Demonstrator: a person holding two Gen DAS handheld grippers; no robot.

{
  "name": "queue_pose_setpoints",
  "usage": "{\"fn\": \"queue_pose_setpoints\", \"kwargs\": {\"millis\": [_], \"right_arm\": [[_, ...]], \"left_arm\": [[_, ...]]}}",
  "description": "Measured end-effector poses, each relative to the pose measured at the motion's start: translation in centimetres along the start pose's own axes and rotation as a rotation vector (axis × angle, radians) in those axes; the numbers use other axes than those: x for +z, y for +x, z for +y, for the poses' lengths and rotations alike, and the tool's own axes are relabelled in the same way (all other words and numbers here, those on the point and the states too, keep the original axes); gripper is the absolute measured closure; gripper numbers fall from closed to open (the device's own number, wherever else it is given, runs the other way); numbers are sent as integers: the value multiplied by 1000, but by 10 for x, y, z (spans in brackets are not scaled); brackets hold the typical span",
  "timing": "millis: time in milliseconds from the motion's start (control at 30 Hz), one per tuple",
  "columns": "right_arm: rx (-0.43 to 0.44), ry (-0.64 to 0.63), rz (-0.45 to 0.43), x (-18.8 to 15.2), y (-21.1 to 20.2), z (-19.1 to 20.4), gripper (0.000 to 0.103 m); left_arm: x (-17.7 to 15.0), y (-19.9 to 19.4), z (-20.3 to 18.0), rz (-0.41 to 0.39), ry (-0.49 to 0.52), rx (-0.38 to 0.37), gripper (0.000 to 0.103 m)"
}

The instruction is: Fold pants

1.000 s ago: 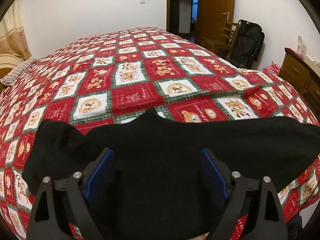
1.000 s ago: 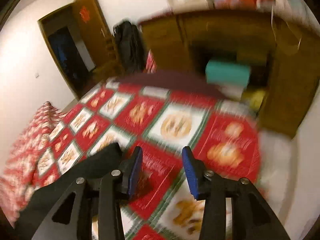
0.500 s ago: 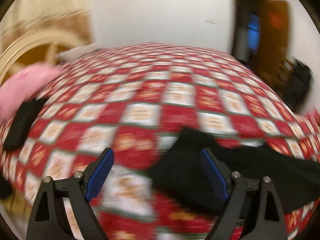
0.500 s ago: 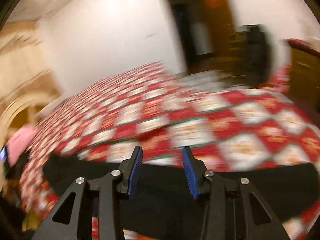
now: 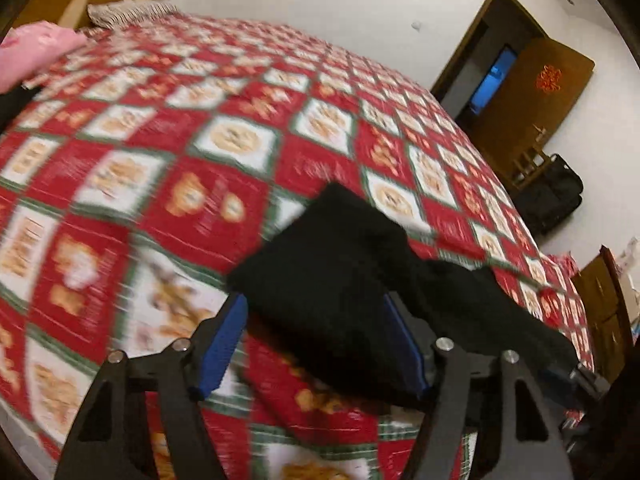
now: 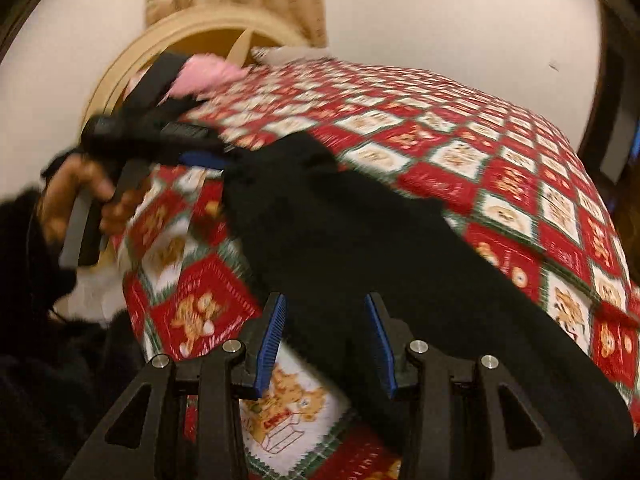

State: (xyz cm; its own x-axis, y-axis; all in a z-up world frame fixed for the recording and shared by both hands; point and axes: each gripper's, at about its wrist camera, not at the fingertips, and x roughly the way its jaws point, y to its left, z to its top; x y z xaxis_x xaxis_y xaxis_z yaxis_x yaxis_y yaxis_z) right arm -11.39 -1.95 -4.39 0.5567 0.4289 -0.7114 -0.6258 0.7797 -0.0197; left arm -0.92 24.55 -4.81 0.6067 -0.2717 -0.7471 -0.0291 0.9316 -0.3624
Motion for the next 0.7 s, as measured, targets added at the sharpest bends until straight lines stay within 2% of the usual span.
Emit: {"fn": "queue_pose_setpoints", "kwargs": {"millis": [100,133,167,200,233,267,333,433,567,633,667,700], "right_arm": [[1,16,-2,-3,-2,-3,60],[-6,21,-5,-3,-2,-4,60],[-10,24,-8,-3,-2,-5,60],[-16,25,-12,-3,-3,-6,60],[-19,22,-16,-3,-4,-6,60],[-20,9,-17,-4,-4,-4,60],[-18,-15,-12,-2,0,0,60],[-24,-68,7,-3,12,7,60],[-12,-97,47,-5,30,11,61],[-16,-109,44,-4,31,14,85],[-22,-106,49,-2,32,14,93],[-22,-99,43,-2,32,13,93]], "left_arm": [[-3,9,-4,20,-25,-17,33],[-3,9,-4,18,-32,-21,39],[-3,8,-4,15,-38,-22,51],[-2,8,-1,14,-48,-16,56],[-2,8,2,15,-67,-13,67],[-1,9,8,20,-99,-23,70],[-2,9,17,26,-159,-64,70],[-1,11,18,29,-185,-66,69],[4,15,13,14,-209,-61,57],[6,16,10,1,-207,-51,57],[6,17,9,-7,-207,-50,59],[7,17,9,-16,-211,-51,64]]}}
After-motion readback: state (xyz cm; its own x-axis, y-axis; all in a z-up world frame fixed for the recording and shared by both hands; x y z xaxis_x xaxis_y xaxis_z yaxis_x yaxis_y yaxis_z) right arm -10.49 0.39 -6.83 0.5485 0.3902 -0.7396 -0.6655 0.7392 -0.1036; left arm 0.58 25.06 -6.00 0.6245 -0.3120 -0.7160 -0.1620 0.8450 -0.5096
